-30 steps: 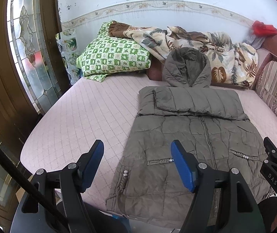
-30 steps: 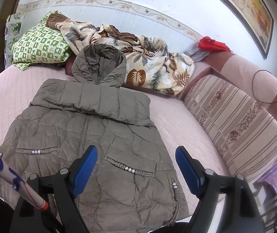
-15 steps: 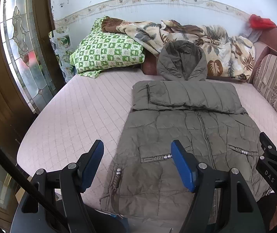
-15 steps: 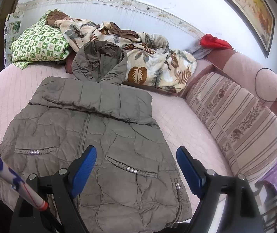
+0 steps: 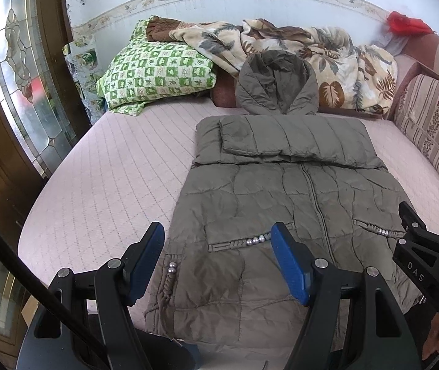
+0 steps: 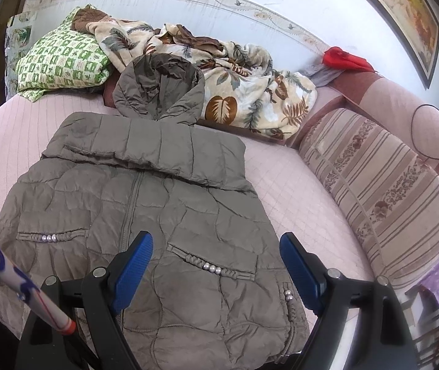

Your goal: Fold large clothes

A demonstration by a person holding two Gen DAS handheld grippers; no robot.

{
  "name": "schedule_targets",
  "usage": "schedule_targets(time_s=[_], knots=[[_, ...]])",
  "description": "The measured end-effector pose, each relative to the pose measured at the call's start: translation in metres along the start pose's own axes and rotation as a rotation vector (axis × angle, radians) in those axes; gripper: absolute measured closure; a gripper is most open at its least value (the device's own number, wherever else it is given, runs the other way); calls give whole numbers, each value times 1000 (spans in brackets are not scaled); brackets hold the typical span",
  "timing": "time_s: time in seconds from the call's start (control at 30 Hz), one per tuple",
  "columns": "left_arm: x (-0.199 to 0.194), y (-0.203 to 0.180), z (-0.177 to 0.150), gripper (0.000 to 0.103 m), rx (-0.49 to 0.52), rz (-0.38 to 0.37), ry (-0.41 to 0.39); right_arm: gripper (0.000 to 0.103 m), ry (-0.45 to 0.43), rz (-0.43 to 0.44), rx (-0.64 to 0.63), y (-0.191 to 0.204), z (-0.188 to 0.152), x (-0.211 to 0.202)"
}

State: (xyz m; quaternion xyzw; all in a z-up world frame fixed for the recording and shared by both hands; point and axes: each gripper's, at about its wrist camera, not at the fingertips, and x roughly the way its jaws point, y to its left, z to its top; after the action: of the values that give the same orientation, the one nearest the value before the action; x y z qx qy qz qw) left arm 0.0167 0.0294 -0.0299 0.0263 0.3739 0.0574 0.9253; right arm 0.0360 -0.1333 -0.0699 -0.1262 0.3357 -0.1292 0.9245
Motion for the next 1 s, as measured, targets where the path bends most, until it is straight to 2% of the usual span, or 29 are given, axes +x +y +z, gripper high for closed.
schedule_targets(time_s=[0.3,0.57,0.7,1.0], knots=[[24,5,5,32,-13,-7,35,15,13,0,-29,10,15,17],[59,17,15,32,-38,-11,68,15,18,18,-56,23,48,41],[78,23,20,32,-46,-14,79,15,26,51,-54,32,68,57],[129,34,32,32,-40,-29,107,15,50,184,8,44,120,93]])
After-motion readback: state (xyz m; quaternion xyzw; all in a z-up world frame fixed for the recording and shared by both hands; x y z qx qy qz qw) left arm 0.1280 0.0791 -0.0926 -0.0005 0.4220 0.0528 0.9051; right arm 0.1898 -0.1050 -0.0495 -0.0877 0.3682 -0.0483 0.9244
